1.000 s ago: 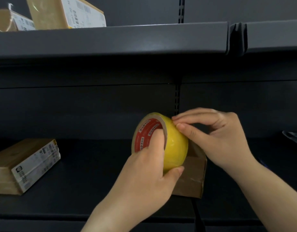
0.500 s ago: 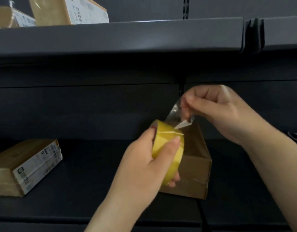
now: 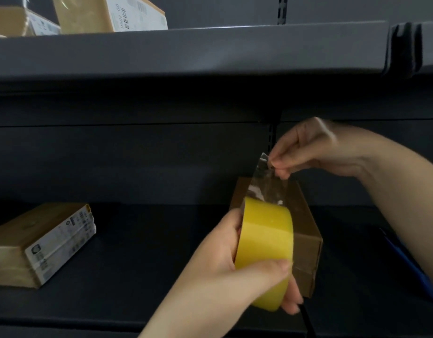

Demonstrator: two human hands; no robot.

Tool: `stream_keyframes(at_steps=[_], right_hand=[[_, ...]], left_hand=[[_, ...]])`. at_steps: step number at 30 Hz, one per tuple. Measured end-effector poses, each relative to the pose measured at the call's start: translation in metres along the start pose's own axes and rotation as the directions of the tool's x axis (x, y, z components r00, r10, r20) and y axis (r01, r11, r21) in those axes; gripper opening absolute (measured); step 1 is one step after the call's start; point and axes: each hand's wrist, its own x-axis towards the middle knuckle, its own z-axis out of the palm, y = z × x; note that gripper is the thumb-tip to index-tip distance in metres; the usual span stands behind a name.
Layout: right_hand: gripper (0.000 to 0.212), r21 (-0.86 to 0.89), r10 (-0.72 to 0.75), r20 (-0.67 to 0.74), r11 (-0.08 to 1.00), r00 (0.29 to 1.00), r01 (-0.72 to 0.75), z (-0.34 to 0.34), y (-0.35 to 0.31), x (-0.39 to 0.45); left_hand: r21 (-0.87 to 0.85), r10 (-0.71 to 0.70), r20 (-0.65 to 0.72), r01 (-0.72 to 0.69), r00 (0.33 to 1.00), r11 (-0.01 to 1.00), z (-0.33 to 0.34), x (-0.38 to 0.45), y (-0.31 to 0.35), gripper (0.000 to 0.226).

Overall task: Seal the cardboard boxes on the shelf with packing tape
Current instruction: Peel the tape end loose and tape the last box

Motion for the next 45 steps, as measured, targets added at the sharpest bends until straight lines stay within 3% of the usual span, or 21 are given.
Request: stream_keyframes(at_steps=[2, 6, 11, 15, 26, 31, 45], right_hand=[[0.014, -0.069, 0.064, -0.049, 0.995, 0.997, -0.067, -0.01, 0.01, 0.015], [0.009, -0.233, 0.209, -0.282, 0.932, 0.936, -0.278, -0.038, 0.045, 0.057], [0.006, -0.32, 0.324, -0.189, 0.872, 0.927, -0.37, -0.049, 0.078, 0.087], [0.005, -0.356, 0.355, -0.271, 0.827, 0.895, -0.435, -0.061, 0.096, 0.091], [0.006, -0.338, 0.358, -0.212, 0.846, 0.909, -0.412, -0.054, 0.116, 0.091], [0.006, -0.357, 0.37, -0.214, 0.832, 0.904, -0.425, -0.049, 0.115, 0.092], [0.007, -0.344, 0.341, -0.356, 0.818, 0.87, -0.462, -0.031, 0.11, 0.094]], left_hand=[[-0.08, 0.0, 0.049, 0.004, 0.999, 0.997, 0.004, -0.001, 0.0, 0.036], [-0.119, -0.059, 0.056, 0.066, 0.997, 0.991, 0.01, -0.001, -0.006, 0.034], [-0.179, -0.115, 0.009, 0.115, 0.993, 0.977, 0.014, 0.004, -0.012, 0.032], [-0.264, -0.177, 0.038, 0.18, 0.984, 0.948, 0.015, 0.003, -0.02, 0.045], [-0.118, -0.206, -0.101, 0.194, 0.973, 0.974, 0.008, 0.001, -0.036, 0.066], [-0.092, -0.202, -0.146, 0.19, 0.968, 0.978, 0.011, 0.001, -0.041, 0.064], [-0.096, -0.179, -0.199, 0.162, 0.964, 0.982, 0.011, 0.001, -0.044, 0.066]])
